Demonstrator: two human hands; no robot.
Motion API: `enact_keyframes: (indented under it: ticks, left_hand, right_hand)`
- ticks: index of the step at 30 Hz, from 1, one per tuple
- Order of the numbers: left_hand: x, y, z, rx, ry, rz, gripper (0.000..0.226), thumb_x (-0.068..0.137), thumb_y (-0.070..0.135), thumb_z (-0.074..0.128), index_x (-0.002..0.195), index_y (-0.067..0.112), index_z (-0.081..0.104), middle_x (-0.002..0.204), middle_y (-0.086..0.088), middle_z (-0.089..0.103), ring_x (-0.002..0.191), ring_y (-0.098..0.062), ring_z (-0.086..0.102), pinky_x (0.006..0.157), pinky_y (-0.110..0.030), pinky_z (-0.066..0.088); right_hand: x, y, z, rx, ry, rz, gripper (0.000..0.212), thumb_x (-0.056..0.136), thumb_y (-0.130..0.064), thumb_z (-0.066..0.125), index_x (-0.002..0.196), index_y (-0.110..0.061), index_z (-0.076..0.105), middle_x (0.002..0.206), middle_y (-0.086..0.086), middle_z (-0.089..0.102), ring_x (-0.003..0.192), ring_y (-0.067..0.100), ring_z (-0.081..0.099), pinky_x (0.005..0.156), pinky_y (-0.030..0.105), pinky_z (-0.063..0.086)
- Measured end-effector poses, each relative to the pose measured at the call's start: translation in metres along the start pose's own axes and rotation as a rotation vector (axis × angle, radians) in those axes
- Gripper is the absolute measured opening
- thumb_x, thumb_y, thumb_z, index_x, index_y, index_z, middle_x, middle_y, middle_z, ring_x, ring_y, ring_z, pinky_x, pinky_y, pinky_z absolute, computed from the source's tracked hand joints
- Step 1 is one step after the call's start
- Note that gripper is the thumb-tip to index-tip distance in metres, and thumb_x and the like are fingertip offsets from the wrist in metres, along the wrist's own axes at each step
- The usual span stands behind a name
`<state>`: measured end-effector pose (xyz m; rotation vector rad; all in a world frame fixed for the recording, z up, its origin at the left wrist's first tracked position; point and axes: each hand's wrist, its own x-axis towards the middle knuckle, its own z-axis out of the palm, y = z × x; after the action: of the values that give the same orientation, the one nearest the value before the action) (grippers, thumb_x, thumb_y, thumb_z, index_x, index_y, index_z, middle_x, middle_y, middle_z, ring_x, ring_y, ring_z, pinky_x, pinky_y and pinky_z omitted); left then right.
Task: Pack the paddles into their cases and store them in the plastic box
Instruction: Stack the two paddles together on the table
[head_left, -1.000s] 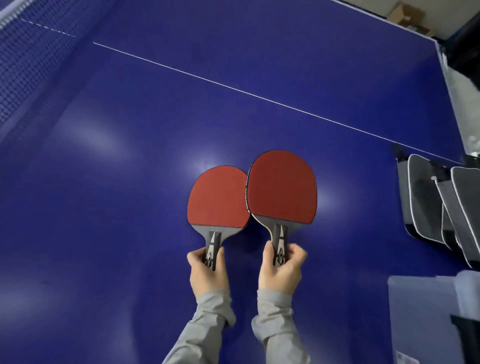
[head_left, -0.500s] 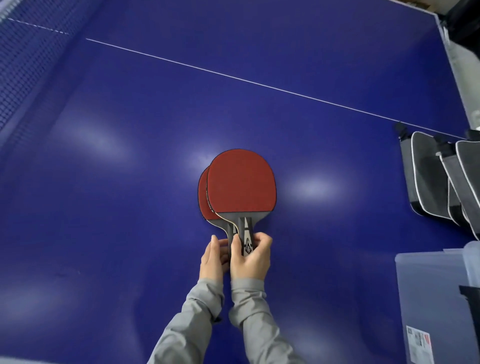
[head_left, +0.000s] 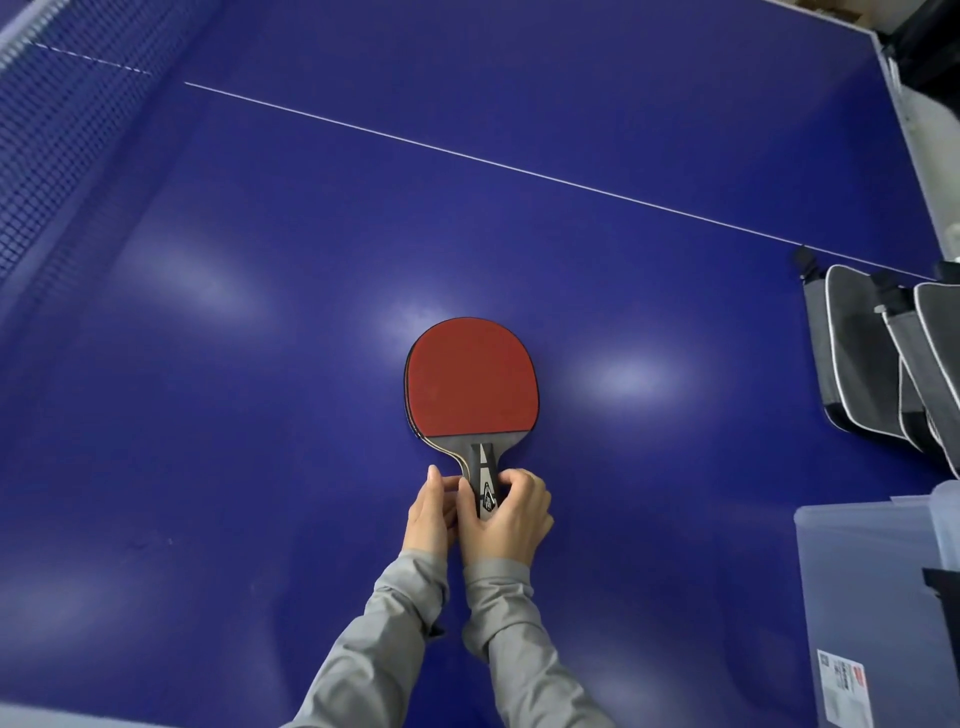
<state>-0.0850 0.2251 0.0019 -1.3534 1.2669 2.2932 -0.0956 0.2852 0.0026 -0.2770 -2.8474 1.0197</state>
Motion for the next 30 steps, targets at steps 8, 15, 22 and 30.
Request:
enact_keyframes:
  ticks: [8, 15, 22, 30]
  left_hand:
    - [-0.010, 0.000, 0.022, 0.354, 0.110, 0.060, 0.053, 0.073, 0.051, 0.071, 0.111, 0.018, 0.055, 0.093, 0.003, 0.063, 0.087, -0.013, 0.060, 0.079, -0.028, 0.047]
    - [-0.011, -0.003, 0.038, 0.686, 0.454, 0.182, 0.040, 0.079, 0.017, 0.065, 0.113, 0.008, 0.048, 0.110, -0.009, 0.058, 0.102, -0.032, 0.056, 0.082, -0.034, 0.041]
    - [-0.009, 0.003, 0.026, 0.714, 0.525, 0.210, 0.019, 0.081, 0.011, 0.052, 0.100, 0.010, 0.054, 0.095, -0.011, 0.064, 0.089, -0.036, 0.058, 0.079, -0.038, 0.047]
    - [-0.027, 0.011, -0.063, 0.676, 0.565, 0.243, 0.013, 0.080, 0.018, 0.058, 0.087, 0.026, 0.051, 0.070, 0.004, 0.058, 0.061, -0.014, 0.054, 0.046, -0.021, 0.036]
  right_hand:
    - [0.009, 0.028, -0.031, 0.168, 0.074, 0.110, 0.028, 0.085, -0.033, 0.055, 0.097, -0.008, 0.060, 0.096, 0.001, 0.061, 0.086, 0.022, 0.056, 0.076, 0.028, 0.029]
    - [0.034, 0.049, -0.048, 0.120, 0.046, 0.106, 0.011, 0.087, -0.011, 0.061, 0.096, -0.005, 0.060, 0.096, 0.004, 0.060, 0.089, 0.021, 0.054, 0.080, 0.029, 0.031]
    - [0.038, 0.062, -0.053, 0.081, -0.086, 0.037, 0.018, 0.087, -0.014, 0.061, 0.103, -0.005, 0.060, 0.104, 0.004, 0.061, 0.097, 0.024, 0.056, 0.082, 0.030, 0.031]
    - [0.037, 0.083, -0.063, -0.147, -0.226, -0.135, 0.042, 0.081, -0.011, 0.069, 0.119, 0.002, 0.057, 0.123, 0.018, 0.059, 0.115, 0.037, 0.054, 0.088, 0.050, 0.043]
